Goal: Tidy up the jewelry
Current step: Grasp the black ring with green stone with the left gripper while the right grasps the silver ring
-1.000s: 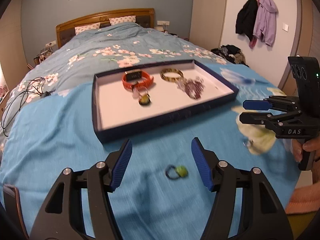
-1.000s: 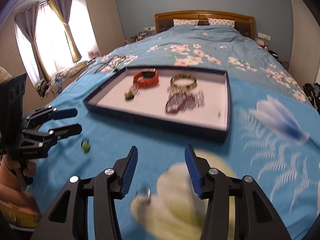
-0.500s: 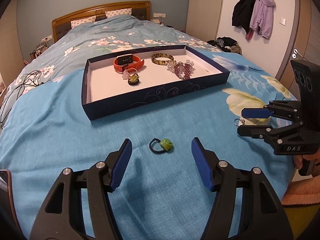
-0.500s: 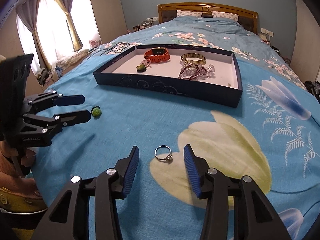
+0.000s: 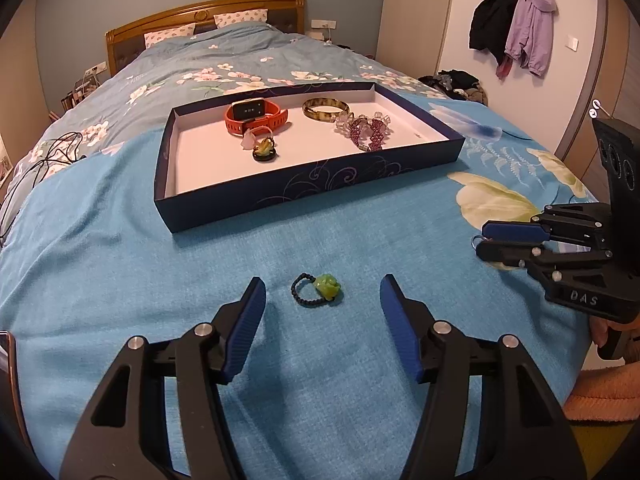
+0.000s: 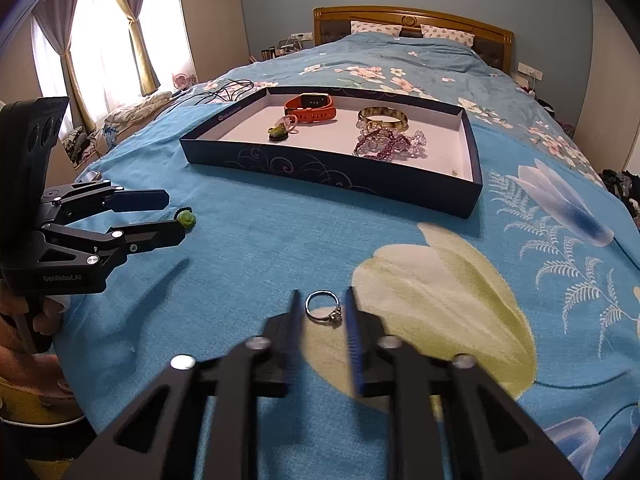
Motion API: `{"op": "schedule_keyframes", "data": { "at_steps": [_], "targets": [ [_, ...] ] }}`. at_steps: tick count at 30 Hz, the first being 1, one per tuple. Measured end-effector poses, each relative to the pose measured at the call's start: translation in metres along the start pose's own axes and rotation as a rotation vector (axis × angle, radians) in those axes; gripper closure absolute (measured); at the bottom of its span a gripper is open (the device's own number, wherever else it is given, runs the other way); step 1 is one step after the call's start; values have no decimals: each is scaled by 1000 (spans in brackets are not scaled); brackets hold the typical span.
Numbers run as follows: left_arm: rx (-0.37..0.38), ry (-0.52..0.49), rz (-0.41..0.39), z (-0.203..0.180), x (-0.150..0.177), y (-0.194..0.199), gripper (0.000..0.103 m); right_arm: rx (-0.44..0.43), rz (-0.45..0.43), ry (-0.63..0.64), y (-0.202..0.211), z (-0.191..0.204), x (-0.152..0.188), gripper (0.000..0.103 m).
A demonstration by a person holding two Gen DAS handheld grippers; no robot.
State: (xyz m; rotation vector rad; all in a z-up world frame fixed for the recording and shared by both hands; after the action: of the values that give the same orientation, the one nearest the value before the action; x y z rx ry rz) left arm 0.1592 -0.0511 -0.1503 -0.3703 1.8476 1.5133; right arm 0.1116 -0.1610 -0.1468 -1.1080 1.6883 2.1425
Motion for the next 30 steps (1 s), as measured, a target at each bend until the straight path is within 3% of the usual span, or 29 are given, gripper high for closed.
{"op": "schedule_keyframes", "data": {
  "at_steps": [3, 5, 12, 14, 17, 23, 25, 29, 30],
  "targets": [
    [1, 2, 7, 1, 1, -2, 47, -1, -3, -1, 1, -1, -1, 90],
    [4, 4, 12, 1, 1, -3, 50, -3, -10, -6, 3, -2, -3, 99],
    [8, -1, 34, -1, 3, -9, 55, -17, -8, -22, 2, -5, -3, 99],
    [8, -3, 38, -1, 2, -11, 55, -22, -8, -30, 2, -5, -3, 95],
    [8, -11, 40, -3, 2, -12, 60, -29, -2, -36, 3, -6, -1, 81],
    [-10, -30, 44, -6, 1, -15, 71, -17, 3, 10, 3, 0, 3, 80],
    [-13, -30, 44, -6, 1, -15, 75, -7, 4, 30, 2, 2, 3, 82],
    [-15, -30, 42, -5, 1, -15, 76, -25, 4, 42, 2, 6, 3, 100],
    [-14, -30, 42, -5, 1, -15, 77, -21, 3, 46, 2, 7, 3, 100]
  ]
}}
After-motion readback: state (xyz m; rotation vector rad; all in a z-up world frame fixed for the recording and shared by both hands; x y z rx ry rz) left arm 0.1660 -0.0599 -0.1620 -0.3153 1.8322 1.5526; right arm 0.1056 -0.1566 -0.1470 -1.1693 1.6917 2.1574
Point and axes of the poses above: each gripper's, at about its wrist camera, not at the fingertips, and y roughly against the way its jaws point, z to its left, x to its underside, the point moved 10 cm from there along -y, roughly the way its jaws point
